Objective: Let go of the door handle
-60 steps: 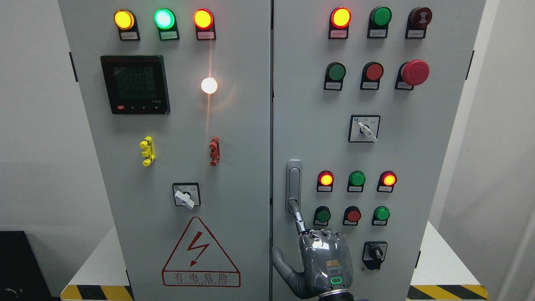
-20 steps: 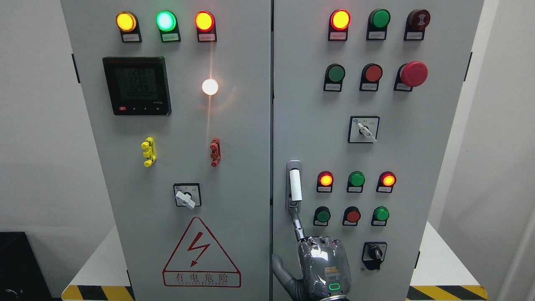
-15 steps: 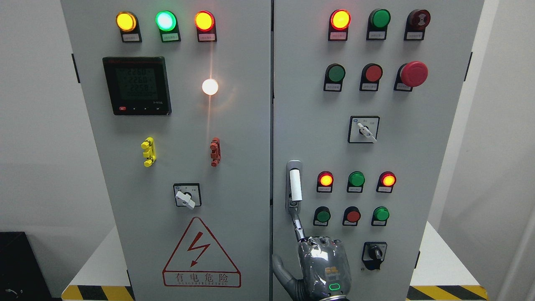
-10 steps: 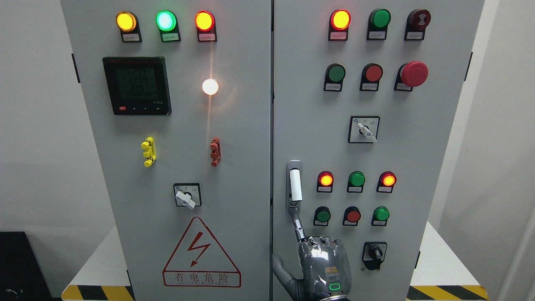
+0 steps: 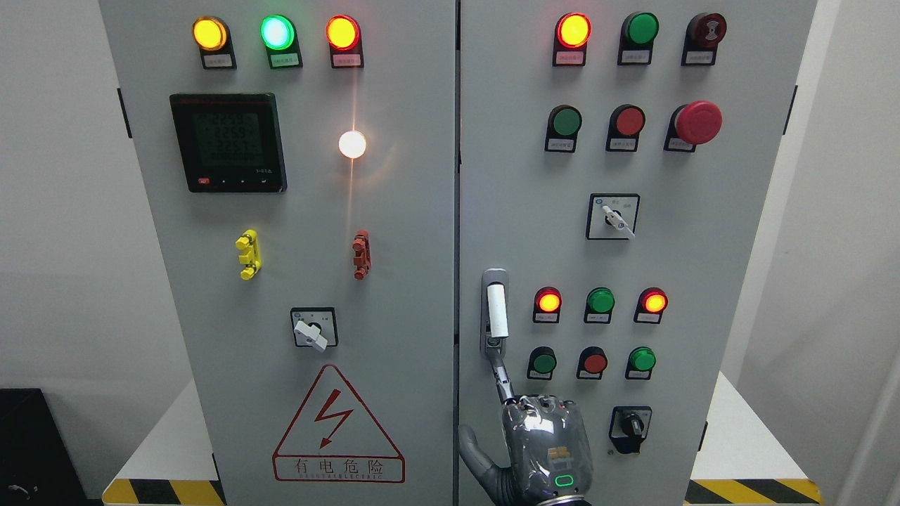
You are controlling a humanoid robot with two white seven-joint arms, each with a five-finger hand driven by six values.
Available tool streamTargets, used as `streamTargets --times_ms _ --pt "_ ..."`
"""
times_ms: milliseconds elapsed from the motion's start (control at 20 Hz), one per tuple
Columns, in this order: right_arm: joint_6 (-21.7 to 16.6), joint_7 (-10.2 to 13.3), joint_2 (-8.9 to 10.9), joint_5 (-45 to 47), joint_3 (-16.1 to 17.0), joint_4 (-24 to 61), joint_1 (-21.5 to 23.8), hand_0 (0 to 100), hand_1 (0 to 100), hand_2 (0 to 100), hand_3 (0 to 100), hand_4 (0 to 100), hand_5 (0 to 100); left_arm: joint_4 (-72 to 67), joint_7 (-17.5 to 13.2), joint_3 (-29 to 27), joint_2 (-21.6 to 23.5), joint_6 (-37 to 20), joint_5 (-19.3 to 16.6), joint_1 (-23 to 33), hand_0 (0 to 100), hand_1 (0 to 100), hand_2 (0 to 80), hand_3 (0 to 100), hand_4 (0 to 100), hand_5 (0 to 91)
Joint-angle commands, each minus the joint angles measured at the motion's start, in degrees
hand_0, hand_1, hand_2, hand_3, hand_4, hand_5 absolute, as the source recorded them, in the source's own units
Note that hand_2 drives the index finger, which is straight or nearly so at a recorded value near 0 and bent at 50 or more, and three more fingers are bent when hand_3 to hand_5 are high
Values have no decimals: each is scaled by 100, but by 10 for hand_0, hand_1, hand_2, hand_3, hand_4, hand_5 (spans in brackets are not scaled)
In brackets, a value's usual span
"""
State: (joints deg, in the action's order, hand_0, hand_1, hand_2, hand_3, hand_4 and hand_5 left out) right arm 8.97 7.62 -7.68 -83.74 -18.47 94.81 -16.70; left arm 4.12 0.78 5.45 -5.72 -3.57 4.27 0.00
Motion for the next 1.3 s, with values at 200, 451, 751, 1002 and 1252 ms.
streamTargets --times_ms 200,451,751,1002,1252 --pt "-27 20 12 -11 -16 398 -9 396 252 146 1000 1000 1000 1 1 0 0 -4 4 97 120 556 0 0 0 0" --pt "-27 29 12 -20 -25 424 -35 396 253 176 1000 1000 1000 1 1 0 0 -4 4 97 120 556 0 0 0 0" --pt "-27 29 12 -20 -25 495 -35 395 254 190 1000 1000 1000 1 1 0 0 -4 4 97 120 556 0 0 0 0" --pt "-27 29 3 -20 -34 530 -26 394 255 192 1000 1000 1000 1 1 0 0 -4 4 97 120 556 0 0 0 0" --pt "-36 29 12 -20 -25 583 -35 393 256 202 1000 1000 1000 1 1 0 0 -4 3 97 120 556 0 0 0 0"
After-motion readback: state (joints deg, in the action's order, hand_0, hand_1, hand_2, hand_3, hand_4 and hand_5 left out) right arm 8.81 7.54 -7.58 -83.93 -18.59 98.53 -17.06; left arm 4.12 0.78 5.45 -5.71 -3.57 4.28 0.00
